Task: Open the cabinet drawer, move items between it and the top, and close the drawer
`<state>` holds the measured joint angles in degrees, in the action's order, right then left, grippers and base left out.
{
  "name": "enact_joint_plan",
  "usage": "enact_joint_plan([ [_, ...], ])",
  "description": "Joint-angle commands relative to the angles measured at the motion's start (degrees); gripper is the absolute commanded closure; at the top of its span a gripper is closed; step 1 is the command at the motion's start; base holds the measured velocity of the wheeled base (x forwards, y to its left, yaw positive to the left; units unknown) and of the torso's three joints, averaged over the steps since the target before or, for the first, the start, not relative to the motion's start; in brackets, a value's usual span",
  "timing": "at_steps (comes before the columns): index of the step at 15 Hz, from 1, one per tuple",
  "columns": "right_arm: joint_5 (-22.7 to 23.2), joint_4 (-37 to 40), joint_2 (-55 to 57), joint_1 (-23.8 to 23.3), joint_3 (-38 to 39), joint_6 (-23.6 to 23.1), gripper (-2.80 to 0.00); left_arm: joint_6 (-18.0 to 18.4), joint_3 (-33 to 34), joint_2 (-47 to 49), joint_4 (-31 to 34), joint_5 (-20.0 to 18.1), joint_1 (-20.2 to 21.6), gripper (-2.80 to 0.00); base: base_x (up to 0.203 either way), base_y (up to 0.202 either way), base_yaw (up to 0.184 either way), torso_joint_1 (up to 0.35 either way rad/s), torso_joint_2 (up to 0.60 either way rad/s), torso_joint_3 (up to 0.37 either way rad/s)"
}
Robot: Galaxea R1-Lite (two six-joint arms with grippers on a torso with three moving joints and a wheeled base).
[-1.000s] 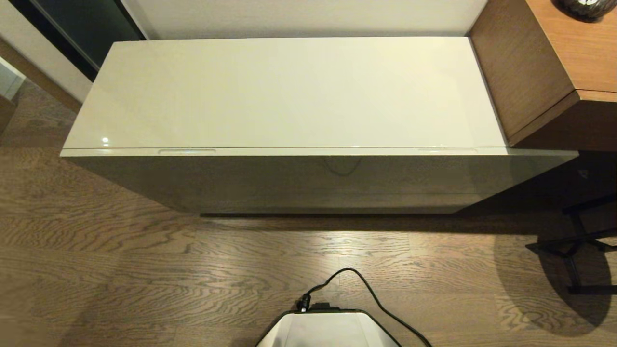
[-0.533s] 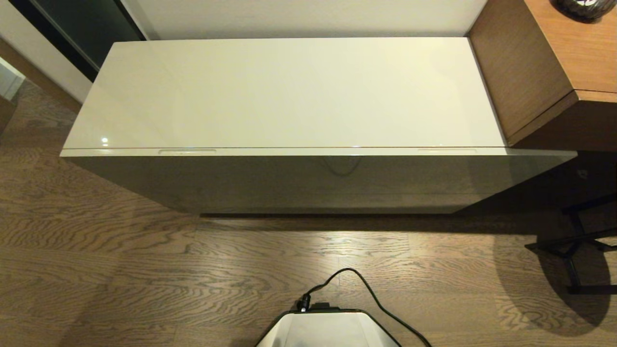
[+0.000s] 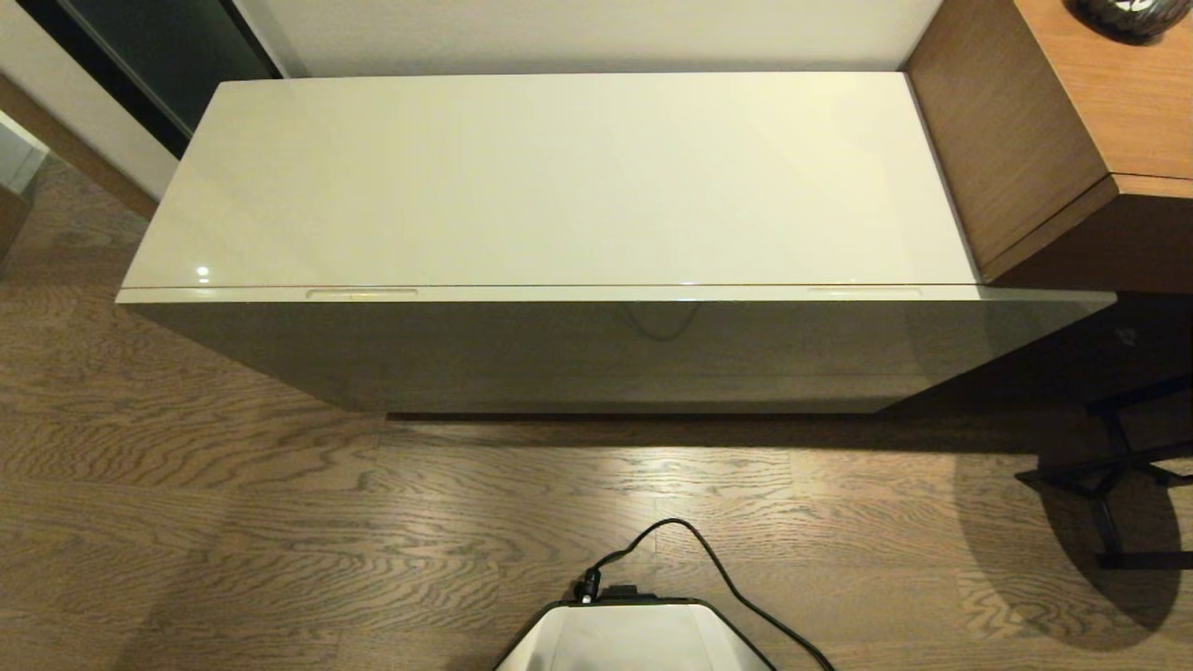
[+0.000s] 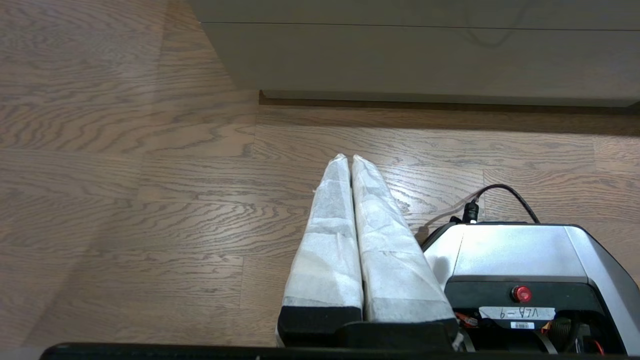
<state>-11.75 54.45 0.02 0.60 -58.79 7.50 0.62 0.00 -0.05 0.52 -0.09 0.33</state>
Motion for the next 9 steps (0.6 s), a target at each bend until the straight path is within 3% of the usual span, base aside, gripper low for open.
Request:
enact_joint_plan([
  [1, -2.4, -1.2, -1.4, 0.0, 2.0, -2.7, 0.00, 0.0, 0.0, 0.1, 0.0, 0.0, 0.0, 0.00, 0.000, 0.000, 0.000, 0.000, 0.00, 0.000],
  [4, 0.0, -4.8, -1.4, 0.0, 9.1, -3.2, 0.00, 0.0, 0.0, 0.0, 0.0, 0.0, 0.1, 0.00, 0.000, 0.000, 0.000, 0.000, 0.00, 0.000],
  [9, 3.5, -32.4, -1.4, 0.0, 36.5, -7.0, 0.00, 0.0, 0.0, 0.0, 0.0, 0.0, 0.0, 0.00, 0.000, 0.000, 0.000, 0.000, 0.00, 0.000],
])
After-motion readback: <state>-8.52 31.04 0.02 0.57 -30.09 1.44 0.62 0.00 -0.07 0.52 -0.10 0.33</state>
